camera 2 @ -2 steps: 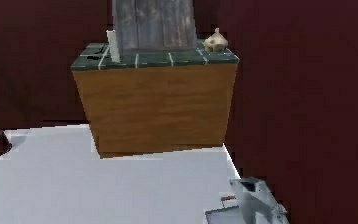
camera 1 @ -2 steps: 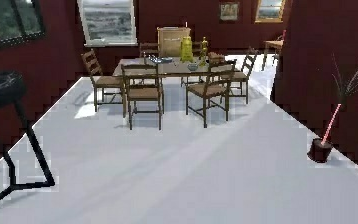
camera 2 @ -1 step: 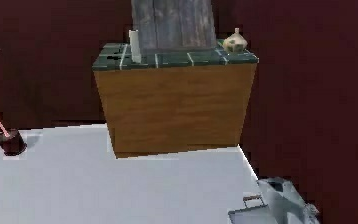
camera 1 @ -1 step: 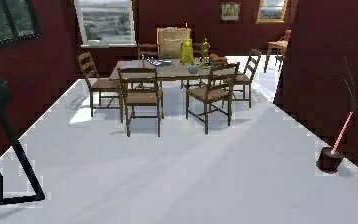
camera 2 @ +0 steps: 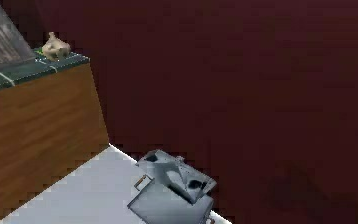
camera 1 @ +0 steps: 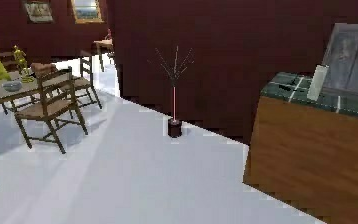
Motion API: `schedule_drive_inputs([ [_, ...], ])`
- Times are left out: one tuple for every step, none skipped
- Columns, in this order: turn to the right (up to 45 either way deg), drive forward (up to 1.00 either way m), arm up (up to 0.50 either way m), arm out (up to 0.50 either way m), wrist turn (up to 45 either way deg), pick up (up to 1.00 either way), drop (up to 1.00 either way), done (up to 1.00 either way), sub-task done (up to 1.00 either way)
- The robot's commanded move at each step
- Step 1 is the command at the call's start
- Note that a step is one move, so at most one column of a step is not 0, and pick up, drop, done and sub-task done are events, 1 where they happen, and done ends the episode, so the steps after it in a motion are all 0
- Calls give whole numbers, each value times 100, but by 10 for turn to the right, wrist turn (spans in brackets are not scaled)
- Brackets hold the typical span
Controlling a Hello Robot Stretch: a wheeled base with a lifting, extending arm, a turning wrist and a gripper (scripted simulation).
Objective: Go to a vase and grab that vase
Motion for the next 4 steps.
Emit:
schedule_drive_inputs([
  [330,0,0,0,0,0,0,0,0],
  [0,90,0,0,0,0,0,0,0],
  [-330,0,0,0,0,0,0,0,0],
  [450,0,0,0,0,0,0,0,0],
])
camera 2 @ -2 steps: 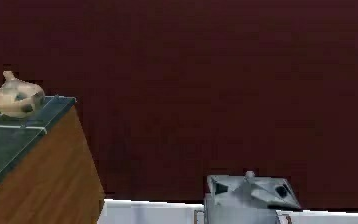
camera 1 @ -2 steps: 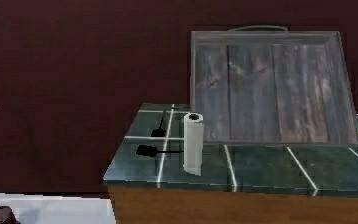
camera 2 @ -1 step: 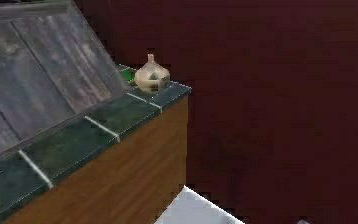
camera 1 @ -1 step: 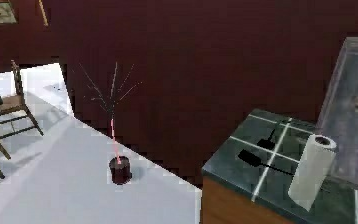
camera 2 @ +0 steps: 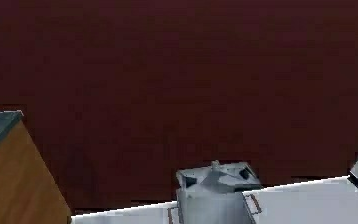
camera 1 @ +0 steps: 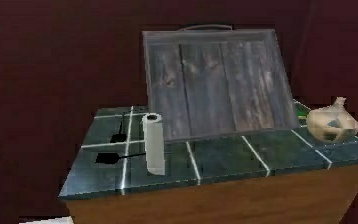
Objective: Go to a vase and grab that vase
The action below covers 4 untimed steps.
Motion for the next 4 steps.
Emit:
schedule_drive_inputs([
  [450,0,0,0,0,0,0,0,0],
  [90,0,0,0,0,0,0,0,0],
  [0,70,0,0,0,0,0,0,0],
  [-450,0,0,0,0,0,0,0,0],
])
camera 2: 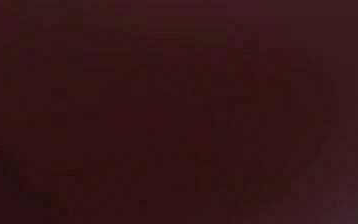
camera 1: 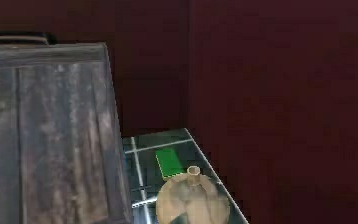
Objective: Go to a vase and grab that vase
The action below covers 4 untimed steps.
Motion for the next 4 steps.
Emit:
schedule_drive_inputs([
  [-450,0,0,0,0,0,0,0,0],
  [-300,0,0,0,0,0,0,0,0],
  [0,0,50,0,0,0,0,0,0],
  [0,0,38,0,0,0,0,0,0],
])
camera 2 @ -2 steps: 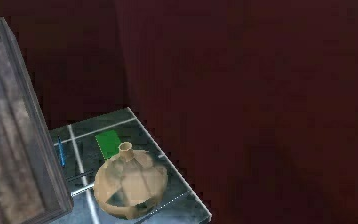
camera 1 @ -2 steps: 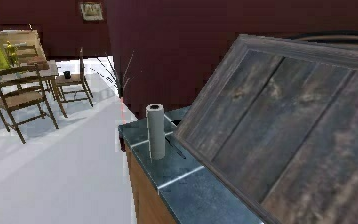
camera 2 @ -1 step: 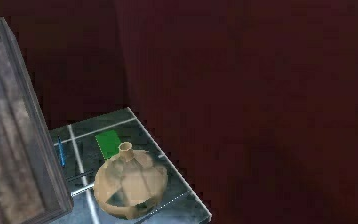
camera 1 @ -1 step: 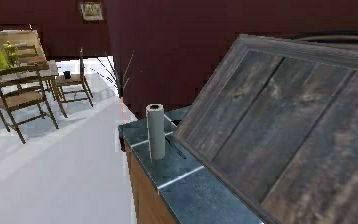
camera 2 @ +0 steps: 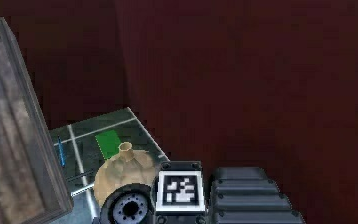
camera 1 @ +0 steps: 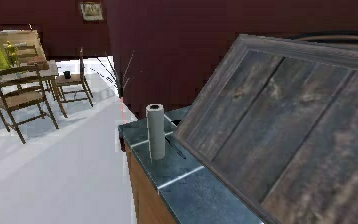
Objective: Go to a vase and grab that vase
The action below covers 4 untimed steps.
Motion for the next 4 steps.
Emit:
schedule_drive_inputs([
  [0,0,0,0,450,0,0,0,0],
  [0,0,0,0,450,0,0,0,0],
  [0,0,0,0,450,0,0,0,0],
  [0,0,0,0,240,0,0,0,0],
])
